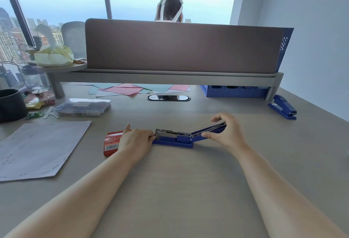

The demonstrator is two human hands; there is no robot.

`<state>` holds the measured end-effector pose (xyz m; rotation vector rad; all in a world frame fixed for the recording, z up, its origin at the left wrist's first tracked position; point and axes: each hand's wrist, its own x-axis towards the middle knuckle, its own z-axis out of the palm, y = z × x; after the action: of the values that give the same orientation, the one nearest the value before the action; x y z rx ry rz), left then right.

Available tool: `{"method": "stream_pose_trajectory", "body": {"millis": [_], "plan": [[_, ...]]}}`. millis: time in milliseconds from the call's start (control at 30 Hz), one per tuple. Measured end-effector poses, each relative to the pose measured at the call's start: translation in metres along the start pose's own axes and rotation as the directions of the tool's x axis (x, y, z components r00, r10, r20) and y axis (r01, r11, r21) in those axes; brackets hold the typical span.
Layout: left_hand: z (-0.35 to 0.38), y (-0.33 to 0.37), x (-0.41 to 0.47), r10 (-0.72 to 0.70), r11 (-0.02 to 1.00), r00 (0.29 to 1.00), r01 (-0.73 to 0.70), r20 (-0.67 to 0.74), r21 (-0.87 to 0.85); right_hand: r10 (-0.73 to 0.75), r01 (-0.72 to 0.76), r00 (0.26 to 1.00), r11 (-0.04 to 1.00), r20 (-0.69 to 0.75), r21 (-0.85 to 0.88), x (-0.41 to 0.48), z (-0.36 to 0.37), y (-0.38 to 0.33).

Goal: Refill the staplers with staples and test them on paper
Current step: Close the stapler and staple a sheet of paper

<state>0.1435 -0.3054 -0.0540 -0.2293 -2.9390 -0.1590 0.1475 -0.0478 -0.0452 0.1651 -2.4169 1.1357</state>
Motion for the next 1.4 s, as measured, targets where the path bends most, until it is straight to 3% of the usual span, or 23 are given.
{"method": "stream_pose_trajectory", "body": {"millis": [167,300,400,533,800,1067,1200,1400], "plan": [[0.003,-0.006,0.002,-0.061,0.972,0.998,0.056,-0.014,-0.226,0.041,0.0,0.99,0.957,-0.137,0.289,0.003,0.012,-0.015],[0.001,-0.003,0.002,-0.03,0.984,0.999,0.026,-0.018,-0.177,-0.016,0.037,0.998,0.925,-0.058,0.377,0.007,0.033,-0.032],[0.0,0.0,-0.001,-0.003,0.984,1.0,-0.001,-0.023,-0.177,-0.07,0.04,0.992,0.961,0.101,0.275,0.01,0.053,-0.041],[0.0,-0.002,-0.004,-0.023,0.985,0.999,0.015,-0.045,-0.171,-0.082,0.129,0.904,0.988,0.42,-0.086,0.009,0.073,-0.056],[-0.006,-0.007,-0.003,-0.104,0.971,0.991,0.083,-0.086,-0.223,0.072,0.19,0.82,0.902,0.569,-0.388,0.023,0.088,-0.062],[-0.031,-0.036,-0.004,-0.243,0.929,0.969,0.222,-0.035,-0.296,0.097,0.198,0.803,0.887,0.588,-0.417,0.023,0.092,-0.065],[-0.04,-0.083,-0.022,-0.31,0.922,0.951,0.303,0.01,-0.239,0.048,0.193,0.802,0.923,0.596,-0.333,0.016,0.095,-0.08],[-0.047,-0.162,-0.069,-0.515,0.832,0.833,0.543,0.202,-0.116,-0.183,0.275,0.717,0.961,0.672,-0.031,-0.002,0.123,-0.148]]}}
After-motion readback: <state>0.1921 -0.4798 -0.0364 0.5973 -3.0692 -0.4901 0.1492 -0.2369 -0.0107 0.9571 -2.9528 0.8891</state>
